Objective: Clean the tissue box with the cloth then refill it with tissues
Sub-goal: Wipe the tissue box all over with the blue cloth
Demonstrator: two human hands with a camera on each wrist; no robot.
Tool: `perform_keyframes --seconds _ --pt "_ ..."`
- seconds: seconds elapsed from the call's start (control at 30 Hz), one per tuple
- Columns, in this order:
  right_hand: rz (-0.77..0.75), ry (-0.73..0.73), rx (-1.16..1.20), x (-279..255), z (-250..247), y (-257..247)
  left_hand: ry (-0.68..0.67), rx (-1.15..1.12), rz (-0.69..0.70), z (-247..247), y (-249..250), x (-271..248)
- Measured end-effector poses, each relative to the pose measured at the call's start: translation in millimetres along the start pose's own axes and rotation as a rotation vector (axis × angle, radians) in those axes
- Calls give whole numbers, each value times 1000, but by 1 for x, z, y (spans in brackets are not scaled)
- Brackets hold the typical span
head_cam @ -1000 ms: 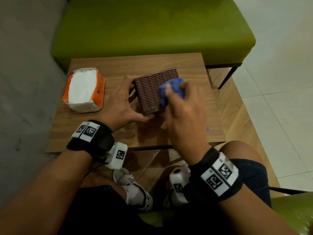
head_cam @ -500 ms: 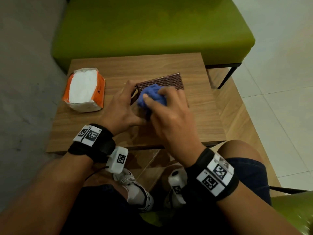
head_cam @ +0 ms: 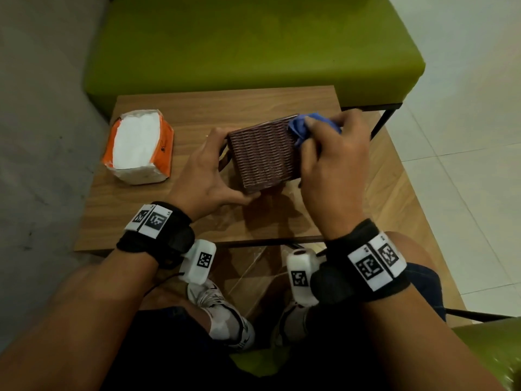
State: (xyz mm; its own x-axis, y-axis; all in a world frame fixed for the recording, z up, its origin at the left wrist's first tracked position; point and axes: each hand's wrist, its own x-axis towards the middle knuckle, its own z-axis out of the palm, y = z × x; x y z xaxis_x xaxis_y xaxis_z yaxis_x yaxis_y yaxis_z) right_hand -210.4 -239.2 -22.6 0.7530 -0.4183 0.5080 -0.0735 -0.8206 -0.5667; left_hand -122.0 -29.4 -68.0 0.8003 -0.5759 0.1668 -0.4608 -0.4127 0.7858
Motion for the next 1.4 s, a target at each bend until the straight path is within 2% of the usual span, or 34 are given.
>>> perform_keyframes --seconds 0.03,0.13,0.17,0.2,0.3,0.33,0.47,0.5,0.6,0.63,0.77,0.8,0.9,0.97,1.07,1.13,1.2,1.3,1.33,1.4 --pt "-30 -21 -28 -6 -2 -2 -4 0 -4 0 1 0" --pt "-276 -219 -92 -45 -3 -17 -7 -40 -6 -1 3 1" --pt "-311 -256 -89 -50 -5 -15 -11 -49 -3 0 3 1" --pt "-292 -235 -75 -48 -6 -10 -10 -53 4 0 3 0" --pt "-65 -24 4 -26 -10 4 4 -9 14 2 3 0" --pt "-46 -13 3 -24 -10 3 5 -1 11 2 3 0" --pt "-243 -222 -69 -47 -10 -5 -5 -31 21 1 3 0" --pt "-226 -217 -52 -43 -12 -1 -5 -26 23 1 3 0" --pt "-64 -60 -11 -29 -13 4 3 1 12 2 3 1" --pt "-61 -62 -16 -30 -12 -2 4 -7 12 4 4 2" --pt "-278 -306 -35 -62 -6 -24 -6 -71 23 4 3 2" --pt "-282 -310 -25 -62 -8 -19 -13 -71 26 3 3 1" --pt "-66 -76 22 -49 -12 5 -10 -63 16 3 4 -1" --pt "-3 -28 42 -53 -13 5 1 -68 8 4 5 -1" --pt "-264 -227 10 -86 -5 -16 24 -110 -11 4 4 -2" --pt "-354 -299 32 -90 -6 -9 26 -124 -34 3 0 -3" --pt "-286 -186 40 -79 -9 11 38 -121 -40 2 -3 -4" --pt "-55 -29 119 -65 -14 26 44 -97 -21 3 -2 -2" --pt "-31 -32 132 -67 -13 22 44 -102 -12 4 -1 -1" --pt "-92 -132 128 -76 -11 9 43 -122 -7 5 0 0"
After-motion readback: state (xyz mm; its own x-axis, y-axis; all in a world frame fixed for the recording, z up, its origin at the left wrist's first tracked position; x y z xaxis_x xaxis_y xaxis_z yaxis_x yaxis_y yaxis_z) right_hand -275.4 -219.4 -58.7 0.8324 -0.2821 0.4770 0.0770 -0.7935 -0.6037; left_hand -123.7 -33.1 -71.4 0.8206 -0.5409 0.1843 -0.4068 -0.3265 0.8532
